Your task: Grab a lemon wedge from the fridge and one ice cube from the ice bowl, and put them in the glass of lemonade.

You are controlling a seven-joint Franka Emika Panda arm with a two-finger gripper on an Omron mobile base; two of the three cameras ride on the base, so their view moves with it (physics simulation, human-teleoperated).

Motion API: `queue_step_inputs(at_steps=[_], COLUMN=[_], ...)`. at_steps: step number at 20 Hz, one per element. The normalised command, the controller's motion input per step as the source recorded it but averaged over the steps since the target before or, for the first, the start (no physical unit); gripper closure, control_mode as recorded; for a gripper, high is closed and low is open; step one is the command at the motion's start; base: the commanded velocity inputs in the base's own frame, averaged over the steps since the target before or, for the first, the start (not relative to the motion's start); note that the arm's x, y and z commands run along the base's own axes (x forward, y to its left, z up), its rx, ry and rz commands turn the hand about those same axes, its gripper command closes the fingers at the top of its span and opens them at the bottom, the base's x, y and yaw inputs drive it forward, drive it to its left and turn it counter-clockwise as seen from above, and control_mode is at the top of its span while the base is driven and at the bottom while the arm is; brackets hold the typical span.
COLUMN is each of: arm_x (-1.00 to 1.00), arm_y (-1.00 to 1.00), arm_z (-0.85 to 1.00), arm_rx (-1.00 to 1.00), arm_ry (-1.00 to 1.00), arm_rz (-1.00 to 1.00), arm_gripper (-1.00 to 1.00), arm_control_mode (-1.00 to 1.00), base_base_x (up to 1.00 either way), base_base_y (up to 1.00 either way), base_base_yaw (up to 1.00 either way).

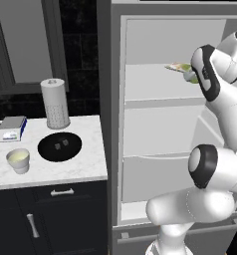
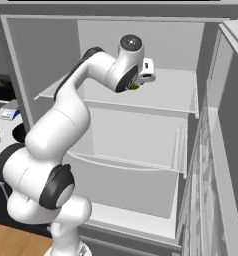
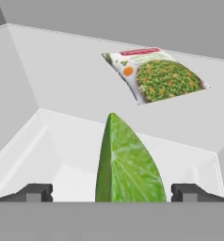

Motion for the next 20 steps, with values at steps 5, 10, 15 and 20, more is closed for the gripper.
queue_step_inputs(at_steps=[5,10,15,20], arm_x=[0.00,0.00,0.00,0.00], arm_y=[0.00,0.00,0.00,0.00], arm_z=[-0.25,-0.26,0.00,0.07], arm_rx=[0.00,0.00,0.00,-0.01], arm_ry=[0.00,0.01,0.00,0.00], arm_rz=[0.00,0.00,0.00,0.00], arm_gripper=[-1.00,-1.00,-1.00,-1.00], arm_control_mode=[-1.00,-1.00,-1.00,-1.00], base_base_x=[0.00,0.00,0.00,0.00], base_base_y=[0.00,0.00,0.00,0.00], base_base_yaw=[0.00,0.00,0.00,0.00])
